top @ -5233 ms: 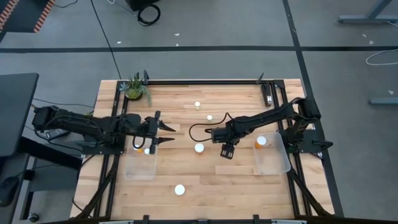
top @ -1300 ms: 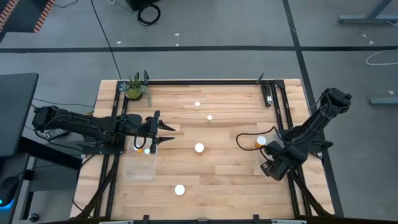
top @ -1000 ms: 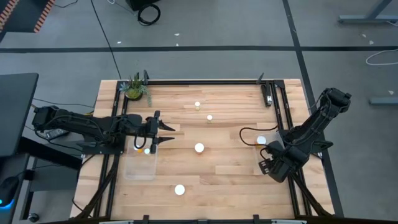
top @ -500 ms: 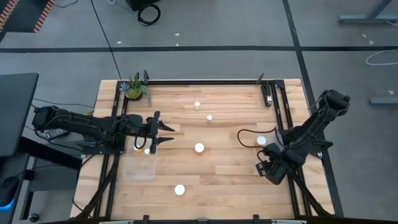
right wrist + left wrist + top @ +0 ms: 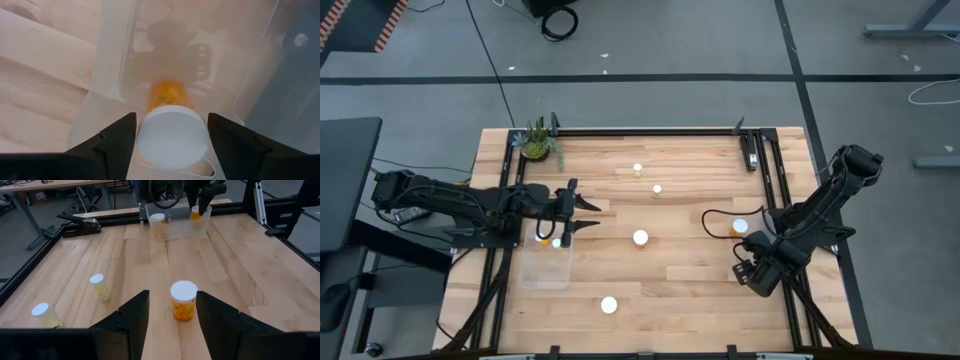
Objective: Pick and place medicine bottles into bin by pill shape (circle, oval)
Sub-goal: Put the big middle right yellow pill bottle into the right transparent bin, then put the big top yellow pill bottle into the right transparent bin
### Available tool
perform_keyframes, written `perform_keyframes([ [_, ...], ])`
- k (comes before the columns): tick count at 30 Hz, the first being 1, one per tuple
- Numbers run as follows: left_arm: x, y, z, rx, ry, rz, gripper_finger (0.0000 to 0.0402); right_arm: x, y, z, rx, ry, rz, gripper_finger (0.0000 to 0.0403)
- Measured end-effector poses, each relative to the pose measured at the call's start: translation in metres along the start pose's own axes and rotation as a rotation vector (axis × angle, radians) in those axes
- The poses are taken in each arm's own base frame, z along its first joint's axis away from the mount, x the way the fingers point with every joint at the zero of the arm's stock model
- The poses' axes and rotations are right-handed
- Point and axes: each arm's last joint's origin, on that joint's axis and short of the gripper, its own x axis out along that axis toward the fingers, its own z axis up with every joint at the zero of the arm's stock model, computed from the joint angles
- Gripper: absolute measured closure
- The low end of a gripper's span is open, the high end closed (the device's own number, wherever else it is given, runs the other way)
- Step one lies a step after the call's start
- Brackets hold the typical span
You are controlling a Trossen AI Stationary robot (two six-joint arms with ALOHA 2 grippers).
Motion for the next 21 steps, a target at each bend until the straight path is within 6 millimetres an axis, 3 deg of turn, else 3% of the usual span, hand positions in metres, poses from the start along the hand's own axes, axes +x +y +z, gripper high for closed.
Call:
perform_keyframes([
  [10,0.0,0.0,0.0,0.0,-0.001,0.0,0.023,-0.001,-0.002,0.001,-0.021,-0.01,-0.013,0.0146],
  [21,0.0,0.0,0.001,0.0,-0.008,0.0,0.023,-0.009,0.0,0.021,-0.026,-0.022,0.014,0.0146],
])
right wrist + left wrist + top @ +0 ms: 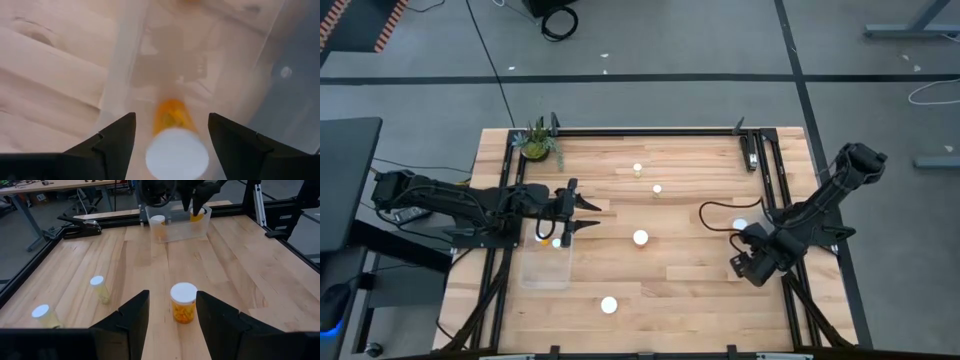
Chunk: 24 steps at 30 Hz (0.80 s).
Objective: Pick and place medicine bottles into bin by pill shape (circle, oval)
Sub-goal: Put the big top yellow pill bottle into the right transparent bin
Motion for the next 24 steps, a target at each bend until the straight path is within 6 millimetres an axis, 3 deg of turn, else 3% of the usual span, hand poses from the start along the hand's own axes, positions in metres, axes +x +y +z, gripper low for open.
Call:
perform_keyframes([
  [10,0.0,0.0,0.0,0.005,0.003,0.0,0.023,0.001,0.007,0.03,-0.064,-0.007,-0.022,0.0146],
  [24,0.0,0.0,-0.001,0.006,0.008,0.0,0.023,-0.011,0.02,0.049,-0.119,-0.065,0.043,0.0146],
])
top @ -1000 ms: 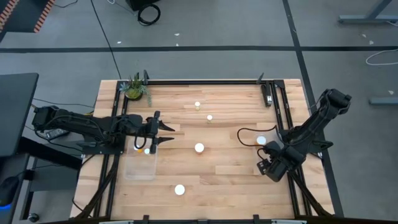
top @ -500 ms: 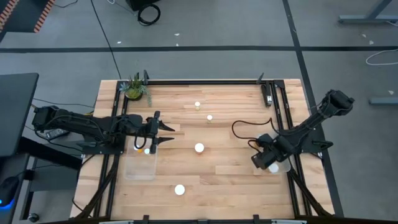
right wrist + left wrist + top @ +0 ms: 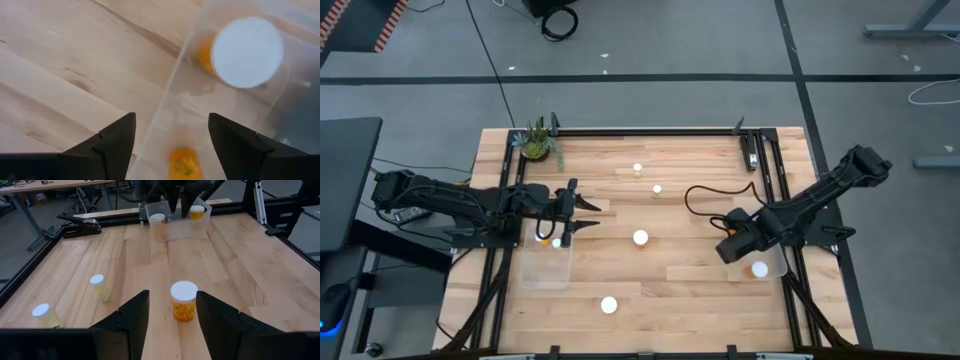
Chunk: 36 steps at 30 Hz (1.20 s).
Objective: Pick and place medicine bottles into bin by pill shape (circle, oval)
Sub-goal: Put the big top yellow pill bottle into the right transparent bin
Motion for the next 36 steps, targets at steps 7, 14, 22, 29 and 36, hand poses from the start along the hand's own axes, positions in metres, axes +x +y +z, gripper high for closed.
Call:
perform_keyframes([
  [7,0.0,0.0,0.0,0.003,-0.003,0.0,0.023,0.003,0.011,0.007,-0.055,-0.005,-0.005,0.0146],
  [14,0.0,0.0,0.0,-0.002,0.001,0.0,0.023,-0.002,0.039,0.018,-0.161,-0.054,-0.002,0.0146],
  [22,0.0,0.0,0.0,0.001,0.001,0.0,0.023,-0.001,0.086,0.039,-0.311,-0.063,-0.023,0.0146],
  [29,0.0,0.0,-0.003,0.024,0.035,0.013,0.023,0.003,0.121,0.062,-0.438,-0.079,-0.024,0.0146],
  [36,-0.001,0.001,-0.006,0.065,0.067,0.037,0.023,-0.001,0.147,0.085,-0.535,-0.107,0.0,0.0146],
])
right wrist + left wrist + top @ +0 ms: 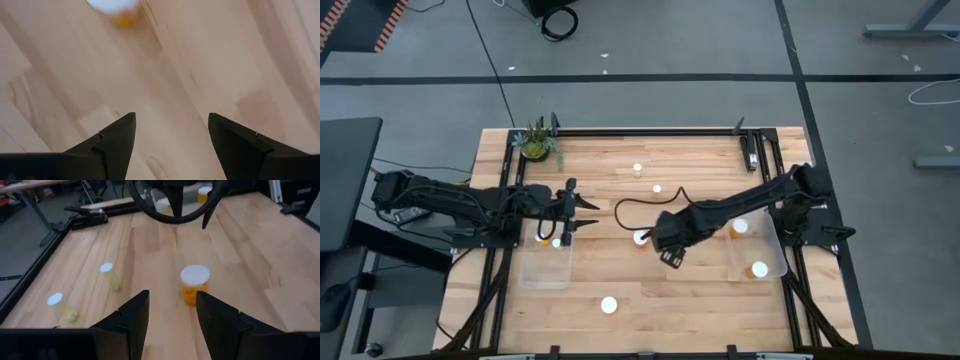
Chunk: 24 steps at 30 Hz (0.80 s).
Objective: Pick and place medicine bottles into bin by pill shape (circle, oval)
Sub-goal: Put the big top yellow pill bottle into the right transparent bin
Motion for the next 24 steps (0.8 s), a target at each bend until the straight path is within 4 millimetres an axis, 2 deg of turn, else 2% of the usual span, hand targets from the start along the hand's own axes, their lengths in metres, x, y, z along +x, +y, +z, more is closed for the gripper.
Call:
perform_keyframes([
  [9,-0.007,0.011,-0.002,-0.031,0.025,0.049,0.023,-0.002,0.013,0.044,-0.132,-0.072,0.023,0.0146],
  [17,-0.011,0.013,-0.004,-0.064,0.048,0.061,0.023,0.002,0.029,0.072,-0.296,-0.124,0.034,0.0146],
  [24,-0.011,0.013,-0.004,-0.088,0.047,0.062,0.023,0.018,0.038,0.094,-0.476,-0.249,0.07,0.0145],
])
